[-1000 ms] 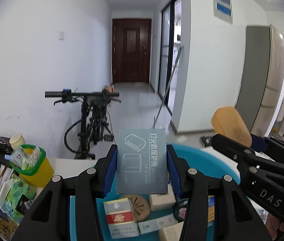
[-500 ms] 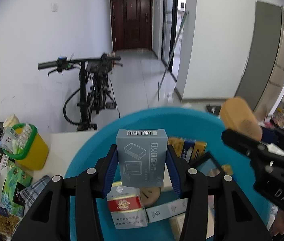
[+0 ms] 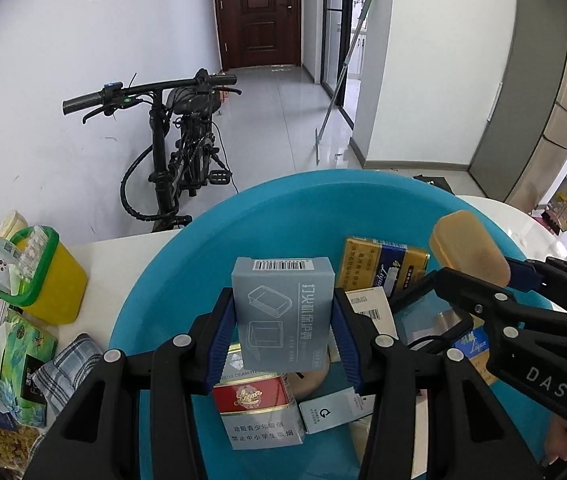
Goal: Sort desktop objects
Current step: 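Lower both items into the basin and open both tools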
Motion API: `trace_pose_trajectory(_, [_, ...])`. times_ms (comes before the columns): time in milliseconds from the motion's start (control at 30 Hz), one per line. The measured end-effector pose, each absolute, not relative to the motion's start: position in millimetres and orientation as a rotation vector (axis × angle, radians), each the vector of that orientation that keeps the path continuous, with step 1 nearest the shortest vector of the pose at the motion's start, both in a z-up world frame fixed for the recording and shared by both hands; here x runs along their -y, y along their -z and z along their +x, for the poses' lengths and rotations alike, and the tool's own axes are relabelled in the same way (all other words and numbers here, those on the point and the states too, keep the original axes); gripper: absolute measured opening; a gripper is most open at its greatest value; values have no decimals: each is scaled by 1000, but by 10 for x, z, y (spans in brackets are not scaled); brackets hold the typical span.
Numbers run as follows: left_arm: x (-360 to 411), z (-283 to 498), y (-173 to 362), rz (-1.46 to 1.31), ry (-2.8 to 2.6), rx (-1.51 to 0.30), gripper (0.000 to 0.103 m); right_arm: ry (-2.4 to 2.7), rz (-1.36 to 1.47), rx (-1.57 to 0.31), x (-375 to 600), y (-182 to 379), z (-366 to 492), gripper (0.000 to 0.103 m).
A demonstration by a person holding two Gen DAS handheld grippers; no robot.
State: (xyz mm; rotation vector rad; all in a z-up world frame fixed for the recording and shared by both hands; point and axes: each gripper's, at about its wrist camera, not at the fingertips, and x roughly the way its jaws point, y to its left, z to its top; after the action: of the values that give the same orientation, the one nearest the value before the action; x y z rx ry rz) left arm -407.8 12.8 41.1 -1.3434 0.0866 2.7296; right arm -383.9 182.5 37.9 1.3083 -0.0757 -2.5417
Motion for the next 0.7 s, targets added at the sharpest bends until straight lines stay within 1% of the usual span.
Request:
trace_pose_trajectory(433, [-152,-4070,-442,-1326,-2729,-83,49,2554,1287,58,-1832,-420,-3803,42])
trace_pose_trajectory(467, [-153,-4070,-448,-1321,-2728,-82,50,2554,1288,57,-1833,-422,-3804,42])
trace_pose_trajectory(567, [-167,-4058,-486,-1290,-2758,-94,78,2557,1286,59,-1826,-426,-3809,42])
trace_pose_trajectory(700, [-135,-4034,-541,-1264,-2784,-87,79,2565,1280,60,-1846,-445,-3818,42])
